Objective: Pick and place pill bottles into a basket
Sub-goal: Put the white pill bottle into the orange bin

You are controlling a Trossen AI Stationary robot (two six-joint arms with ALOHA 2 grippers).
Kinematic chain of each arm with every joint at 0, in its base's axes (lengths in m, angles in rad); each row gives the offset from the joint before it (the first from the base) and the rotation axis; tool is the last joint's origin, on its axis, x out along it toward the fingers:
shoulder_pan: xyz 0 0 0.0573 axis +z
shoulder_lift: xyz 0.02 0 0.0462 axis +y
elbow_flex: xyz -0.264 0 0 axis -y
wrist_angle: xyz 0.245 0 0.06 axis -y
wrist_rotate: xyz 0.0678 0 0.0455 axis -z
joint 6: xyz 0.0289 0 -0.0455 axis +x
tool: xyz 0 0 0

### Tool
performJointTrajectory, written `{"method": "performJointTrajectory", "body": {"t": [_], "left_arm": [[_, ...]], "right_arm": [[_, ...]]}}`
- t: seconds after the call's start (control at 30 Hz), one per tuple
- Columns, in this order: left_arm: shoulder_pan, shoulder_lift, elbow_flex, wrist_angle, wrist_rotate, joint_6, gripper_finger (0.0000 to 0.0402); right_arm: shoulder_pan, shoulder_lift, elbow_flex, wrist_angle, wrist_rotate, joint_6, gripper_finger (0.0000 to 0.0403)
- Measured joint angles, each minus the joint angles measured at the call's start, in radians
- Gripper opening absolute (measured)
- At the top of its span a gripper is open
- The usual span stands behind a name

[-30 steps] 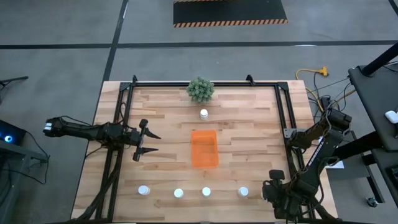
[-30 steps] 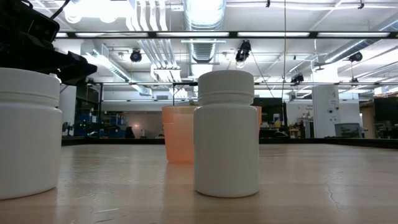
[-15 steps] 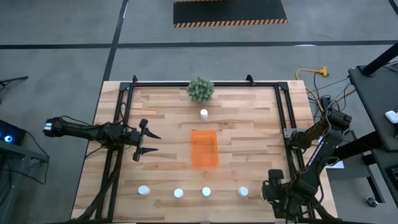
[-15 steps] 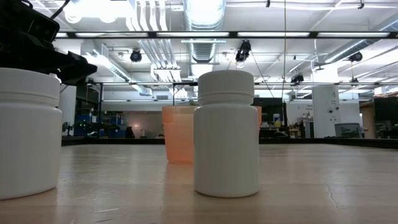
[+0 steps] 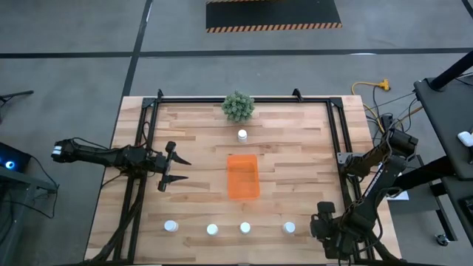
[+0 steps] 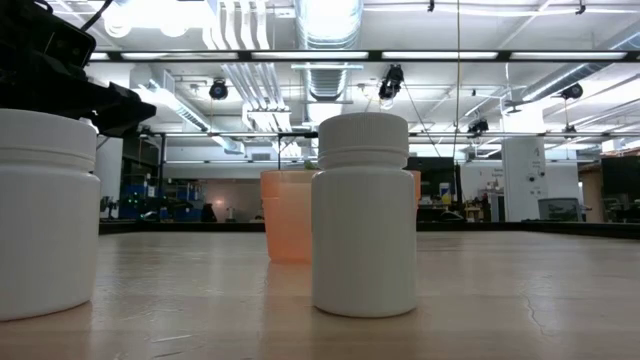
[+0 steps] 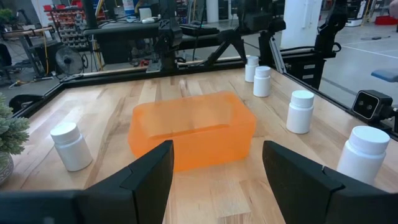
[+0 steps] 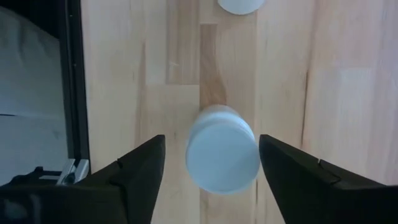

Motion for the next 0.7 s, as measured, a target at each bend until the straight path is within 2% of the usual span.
{"method": "performJointTrajectory", "body": {"t": [0.13, 0.33, 0.43, 0.7], "left_arm": [[0.0, 0.0, 0.0, 0.0, 0.0, 0.0, 0.0228], [0.0, 0.0, 0.0, 0.0, 0.0, 0.0, 0.0228], [0.0, 0.0, 0.0, 0.0, 0.0, 0.0, 0.0228], [0.0, 0.0, 0.0, 0.0, 0.0, 0.0, 0.0228]], "right_arm": [[-0.001, 0.0, 0.0, 0.0, -0.002, -0.005, 0.0218], [-0.021, 0.0, 0.016, -0.001, -0.036, -0.064, 0.0141], [-0.049, 0.0, 0.04, -0.053, -0.037, -0.101, 0.0141], [-0.188, -0.002, 0.182, -0.415, -0.032, -0.188, 0.0141]]}}
